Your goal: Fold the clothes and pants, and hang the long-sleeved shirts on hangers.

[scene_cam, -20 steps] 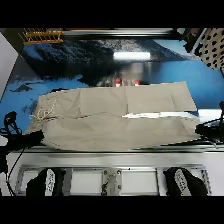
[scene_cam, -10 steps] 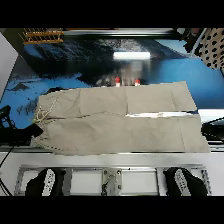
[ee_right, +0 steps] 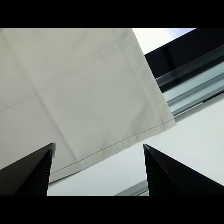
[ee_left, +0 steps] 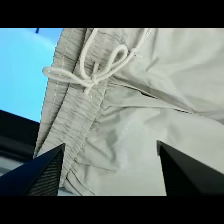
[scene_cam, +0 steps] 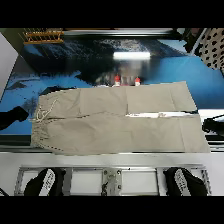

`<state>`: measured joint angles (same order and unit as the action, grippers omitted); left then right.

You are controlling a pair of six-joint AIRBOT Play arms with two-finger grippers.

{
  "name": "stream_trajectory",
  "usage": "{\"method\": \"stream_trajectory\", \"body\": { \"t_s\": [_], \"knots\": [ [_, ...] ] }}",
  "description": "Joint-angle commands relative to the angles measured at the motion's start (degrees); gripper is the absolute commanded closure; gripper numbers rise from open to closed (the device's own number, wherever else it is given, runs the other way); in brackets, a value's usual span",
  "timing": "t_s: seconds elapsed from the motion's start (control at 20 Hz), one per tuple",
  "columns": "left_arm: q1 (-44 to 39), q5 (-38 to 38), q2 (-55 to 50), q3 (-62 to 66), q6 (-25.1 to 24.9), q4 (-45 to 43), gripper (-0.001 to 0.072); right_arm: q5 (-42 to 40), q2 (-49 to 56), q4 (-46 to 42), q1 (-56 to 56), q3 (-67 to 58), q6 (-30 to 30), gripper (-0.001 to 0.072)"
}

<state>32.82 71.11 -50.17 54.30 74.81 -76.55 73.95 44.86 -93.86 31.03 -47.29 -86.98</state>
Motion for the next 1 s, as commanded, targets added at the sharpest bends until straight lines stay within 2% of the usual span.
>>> {"method": "stream_trajectory", "body": {
  "t_s": [0.0, 0.15, 0.3, 0.5, 0.7, 0.95],
  "knots": [
    [-4.00, -3.72, -10.25, 5.64, -6.64, -0.85, 0.0084, -0.17, -0.04, 0.72, -0.04, -0.09, -0.02, 0.0109],
    [-8.81, -8.26, -19.39, 10.78, -12.74, -4.85, 0.0084, -0.17, -0.02, 0.74, -0.04, -0.07, -0.02, 0.0109],
    [-12.55, -11.74, -28.68, 16.33, -13.55, -6.45, 0.0084, -0.15, -0.02, 0.76, -0.04, -0.07, -0.02, 0.0110],
    [-15.56, -10.58, -40.54, 25.64, -14.40, -9.77, 0.0083, -0.15, -0.02, 0.72, -0.04, -0.07, -0.02, 0.0110],
    [-17.70, -8.37, -49.29, 34.25, -19.32, -15.26, 0.0083, -0.15, -0.02, 0.70, -0.04, -0.04, -0.02, 0.0110],
    [-18.45, -5.22, -56.92, 43.89, -23.47, -14.95, 0.0083, 0.07, -0.02, 0.72, -0.04, -0.04, -0.04, 0.0111]
  ]
}}
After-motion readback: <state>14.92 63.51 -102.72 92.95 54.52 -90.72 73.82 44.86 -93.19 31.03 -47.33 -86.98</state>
